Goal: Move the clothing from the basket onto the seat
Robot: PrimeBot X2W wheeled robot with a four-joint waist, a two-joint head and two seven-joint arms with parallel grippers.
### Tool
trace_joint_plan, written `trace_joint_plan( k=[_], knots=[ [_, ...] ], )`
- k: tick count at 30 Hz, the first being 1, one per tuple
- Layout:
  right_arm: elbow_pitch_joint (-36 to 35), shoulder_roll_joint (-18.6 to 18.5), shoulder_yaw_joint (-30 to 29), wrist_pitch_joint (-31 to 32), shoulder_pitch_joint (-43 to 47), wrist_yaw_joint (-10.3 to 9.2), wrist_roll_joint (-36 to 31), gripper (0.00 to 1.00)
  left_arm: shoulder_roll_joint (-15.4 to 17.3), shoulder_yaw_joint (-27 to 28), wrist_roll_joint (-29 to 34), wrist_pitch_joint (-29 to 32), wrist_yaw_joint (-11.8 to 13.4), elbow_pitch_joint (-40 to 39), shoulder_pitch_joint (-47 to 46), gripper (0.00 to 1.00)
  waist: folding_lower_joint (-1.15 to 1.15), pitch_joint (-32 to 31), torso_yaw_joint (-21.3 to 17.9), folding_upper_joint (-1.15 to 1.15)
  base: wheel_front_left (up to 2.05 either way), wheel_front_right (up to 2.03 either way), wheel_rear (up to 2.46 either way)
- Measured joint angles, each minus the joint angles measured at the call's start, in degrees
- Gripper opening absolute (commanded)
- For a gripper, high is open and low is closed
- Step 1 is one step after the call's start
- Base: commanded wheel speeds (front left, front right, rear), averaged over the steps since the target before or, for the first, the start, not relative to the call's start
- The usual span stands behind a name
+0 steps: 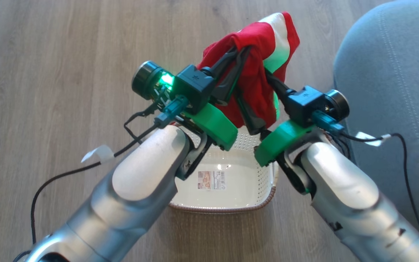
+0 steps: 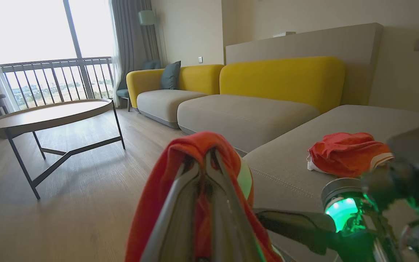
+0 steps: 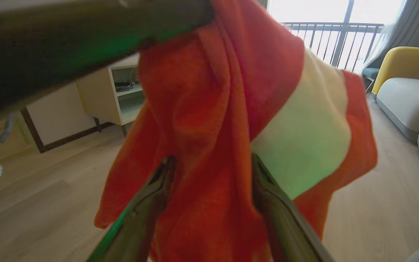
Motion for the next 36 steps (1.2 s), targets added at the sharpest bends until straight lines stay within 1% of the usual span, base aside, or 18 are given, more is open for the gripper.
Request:
trace_joint_plan(
  k=[6, 7, 8, 9, 10, 13, 14, 15, 16, 17, 22, 26, 31, 35, 36],
  knots=[
    [6.3, 1.7, 2.0, 0.0, -2.8, 0.0, 0.1, 1.0, 0.0, -2.7, -1.6, 0.0, 0.8, -0.3, 0.0, 0.0, 0.0, 0.3, 1.4, 0.0, 0.0, 0.0, 0.0],
    [6.8, 2.1, 2.1, 0.0, -3.2, 0.0, 0.3, 0.65, 0.0, -3.1, -1.8, 0.0, 0.9, -0.3, 0.0, 0.0, 0.0, 0.4, 1.5, 0.0, 0.0, 0.0, 0.0],
    [7.1, 2.3, 2.2, 0.0, -3.5, 0.0, 0.6, 0.16, 0.0, -3.3, -2.0, 0.0, 0.9, -0.3, 0.0, 0.0, 0.0, 0.5, 1.6, 0.0, 0.0, 0.0, 0.0],
    [7.2, 2.4, 2.2, 0.0, -3.7, 0.0, 0.9, 0.0, 0.0, -3.4, -2.1, 0.0, 0.9, -0.3, -0.1, 0.0, 0.0, 0.5, 1.7, 0.0, 0.0, 0.0, 0.0],
    [7.2, 2.5, 2.2, 0.0, -3.8, 0.0, 1.2, 0.0, 0.0, -3.5, -2.4, 0.0, 1.3, -0.3, -0.1, 0.0, 0.0, 0.6, 1.8, 0.0, 0.0, 0.0, 0.0],
    [7.0, 2.6, 1.7, 0.0, -3.9, 0.0, 1.6, 0.0, 0.0, -3.7, -2.8, 0.0, 1.4, 0.0, -0.1, 0.0, 0.0, 0.9, 1.8, 0.0, 0.0, 0.0, 0.0],
    [6.6, 2.6, 1.3, 0.0, -3.9, 0.0, 1.8, 0.0, 0.0, -3.7, -2.9, 0.0, 1.4, 0.1, -0.1, 0.07, 0.0, 1.0, 1.7, 0.0, 0.0, 0.0, 0.0],
    [6.0, 2.6, 0.7, 0.0, -3.9, 0.0, 2.1, 0.0, 0.0, -3.7, -2.9, 0.0, 1.7, 0.2, -0.1, 0.35, 0.0, 1.1, 1.6, 0.0, 0.0, 0.0, 0.0],
    [5.6, 2.4, 0.2, 0.0, -3.8, 0.0, 2.1, 0.0, 0.0, -3.6, -2.9, 0.0, 1.8, 0.3, -0.1, 0.72, 0.0, 1.2, 1.4, 0.0, 0.0, 0.0, 0.0],
    [5.2, 2.3, -0.5, 0.0, -3.6, 0.0, 2.1, 0.0, 0.0, -3.5, -2.9, 0.0, 1.8, 0.4, -0.1, 1.0, 0.0, 1.3, 1.2, 0.0, 0.0, 0.0, 0.0],
    [3.0, 1.0, -4.8, 0.0, -0.4, 0.0, 2.0, 0.0, 0.0, -3.1, -2.9, 0.0, 1.2, 1.9, -0.1, 1.0, 0.0, 1.7, -0.2, 0.0, 0.0, 0.0, 0.0],
    [0.4, 0.1, -9.2, 0.0, 2.5, 0.0, 1.9, 0.0, 0.0, -3.1, -2.9, 0.0, -0.4, 3.7, 0.0, 1.0, 0.0, 1.8, -1.7, 0.0, 0.0, 0.0, 0.0],
    [-3.5, -0.2, -14.6, 0.0, 5.3, 0.0, 1.0, 0.0, 0.0, -3.3, -2.7, 0.0, -2.8, 5.8, 0.3, 1.0, 0.0, 1.7, -4.0, 0.0, 0.0, 0.0, 0.0],
    [-6.3, -0.5, -18.0, 0.0, 7.2, 0.0, 0.3, 0.0, 0.0, -3.1, -2.1, 0.0, -4.3, 6.8, 0.9, 1.0, 0.0, 1.7, -6.3, 0.0, 0.0, 0.0, 0.0],
    [-7.3, -0.5, -19.1, 0.0, 8.1, 0.0, 0.0, 0.0, 0.0, -3.1, -1.7, 0.0, -4.8, 7.4, 1.7, 1.0, 0.0, 1.6, -7.7, 0.0, 0.0, 0.0, 0.0]
  ],
)
